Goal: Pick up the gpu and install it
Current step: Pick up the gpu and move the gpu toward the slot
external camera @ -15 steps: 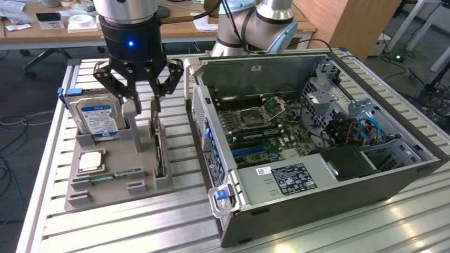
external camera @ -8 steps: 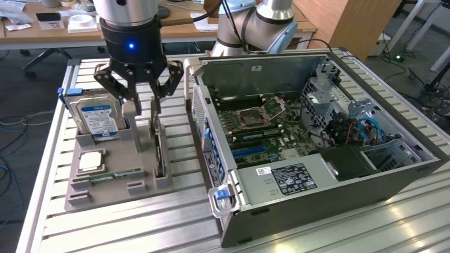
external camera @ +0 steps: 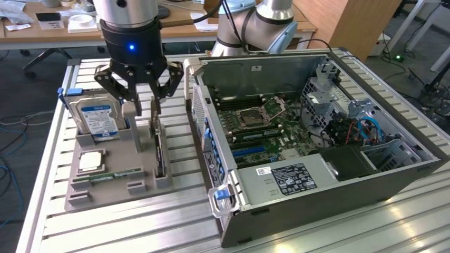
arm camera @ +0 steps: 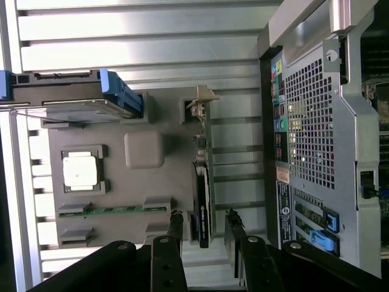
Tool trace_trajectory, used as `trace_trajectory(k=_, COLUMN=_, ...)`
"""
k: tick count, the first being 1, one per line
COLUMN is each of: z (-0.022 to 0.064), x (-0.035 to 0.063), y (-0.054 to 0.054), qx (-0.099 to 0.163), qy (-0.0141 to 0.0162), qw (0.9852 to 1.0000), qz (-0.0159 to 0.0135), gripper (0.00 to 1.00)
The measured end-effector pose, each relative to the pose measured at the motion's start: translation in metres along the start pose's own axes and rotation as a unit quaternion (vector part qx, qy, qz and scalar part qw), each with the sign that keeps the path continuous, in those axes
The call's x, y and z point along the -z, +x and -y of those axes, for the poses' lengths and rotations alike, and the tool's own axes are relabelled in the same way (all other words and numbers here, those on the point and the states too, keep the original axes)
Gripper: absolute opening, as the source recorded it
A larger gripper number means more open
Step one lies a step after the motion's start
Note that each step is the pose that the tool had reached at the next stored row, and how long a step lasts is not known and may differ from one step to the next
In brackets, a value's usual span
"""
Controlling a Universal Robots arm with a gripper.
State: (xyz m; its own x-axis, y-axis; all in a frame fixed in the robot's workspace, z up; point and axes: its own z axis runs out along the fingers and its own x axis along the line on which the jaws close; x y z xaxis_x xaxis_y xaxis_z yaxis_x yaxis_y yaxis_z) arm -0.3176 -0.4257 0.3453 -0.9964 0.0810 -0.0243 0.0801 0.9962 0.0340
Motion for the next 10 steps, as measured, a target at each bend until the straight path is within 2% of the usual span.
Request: trace_trajectory(k=10, z=0.0001, x=-0.0031, y=0.0001, qx=0.0, qy=0.0001, qw=1.0, qz=-0.0001, gripper=0.42)
